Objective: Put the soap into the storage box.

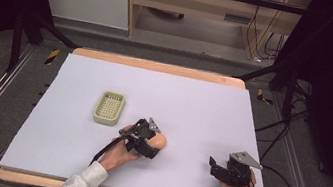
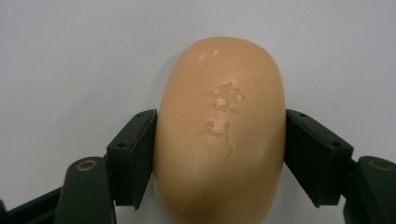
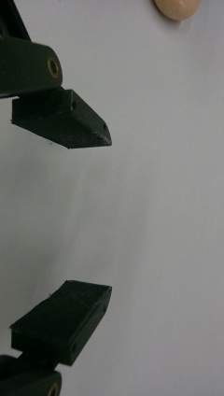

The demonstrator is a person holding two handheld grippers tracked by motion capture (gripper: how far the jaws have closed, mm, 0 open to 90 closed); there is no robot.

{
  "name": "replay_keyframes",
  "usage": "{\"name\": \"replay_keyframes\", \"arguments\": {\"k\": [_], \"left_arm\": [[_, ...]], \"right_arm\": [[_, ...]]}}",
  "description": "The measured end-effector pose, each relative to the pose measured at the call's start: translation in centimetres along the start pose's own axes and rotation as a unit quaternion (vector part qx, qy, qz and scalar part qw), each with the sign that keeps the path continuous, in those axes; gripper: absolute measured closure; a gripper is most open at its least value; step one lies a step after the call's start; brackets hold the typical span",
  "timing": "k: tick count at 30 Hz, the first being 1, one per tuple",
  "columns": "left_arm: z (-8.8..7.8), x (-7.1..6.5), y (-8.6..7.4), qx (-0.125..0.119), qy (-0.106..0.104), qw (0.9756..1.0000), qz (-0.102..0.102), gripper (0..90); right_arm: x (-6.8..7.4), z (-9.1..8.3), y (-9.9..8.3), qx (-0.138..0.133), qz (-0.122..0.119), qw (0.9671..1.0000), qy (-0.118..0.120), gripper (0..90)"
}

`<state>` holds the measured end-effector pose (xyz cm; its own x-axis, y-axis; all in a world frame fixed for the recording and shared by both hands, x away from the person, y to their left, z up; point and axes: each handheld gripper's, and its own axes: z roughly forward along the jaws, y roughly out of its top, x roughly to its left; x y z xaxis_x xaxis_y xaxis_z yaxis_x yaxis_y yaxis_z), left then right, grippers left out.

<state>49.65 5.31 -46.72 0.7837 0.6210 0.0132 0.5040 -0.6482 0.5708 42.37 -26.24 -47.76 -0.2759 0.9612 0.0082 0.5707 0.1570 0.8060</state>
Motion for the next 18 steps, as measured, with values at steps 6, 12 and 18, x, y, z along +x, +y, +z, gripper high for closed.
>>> {"name": "replay_keyframes", "arguments": {"k": [6,12,18], "left_arm": [[-0.02,-0.06,-0.15,-0.006,0.001,1.0000,0.001,29.6],[-0.06,-0.19,-0.12,-0.005,0.004,1.0000,0.000,30.7],[-0.17,-0.34,-0.12,-0.002,0.005,1.0000,-0.006,31.1]], "right_arm": [[0.01,0.03,0.00,0.001,0.002,1.0000,0.001,23.5],[0.02,0.03,-0.02,0.003,0.002,1.0000,0.002,23.7],[-0.04,-0.05,-0.06,0.002,-0.002,1.0000,0.000,23.9]]}}
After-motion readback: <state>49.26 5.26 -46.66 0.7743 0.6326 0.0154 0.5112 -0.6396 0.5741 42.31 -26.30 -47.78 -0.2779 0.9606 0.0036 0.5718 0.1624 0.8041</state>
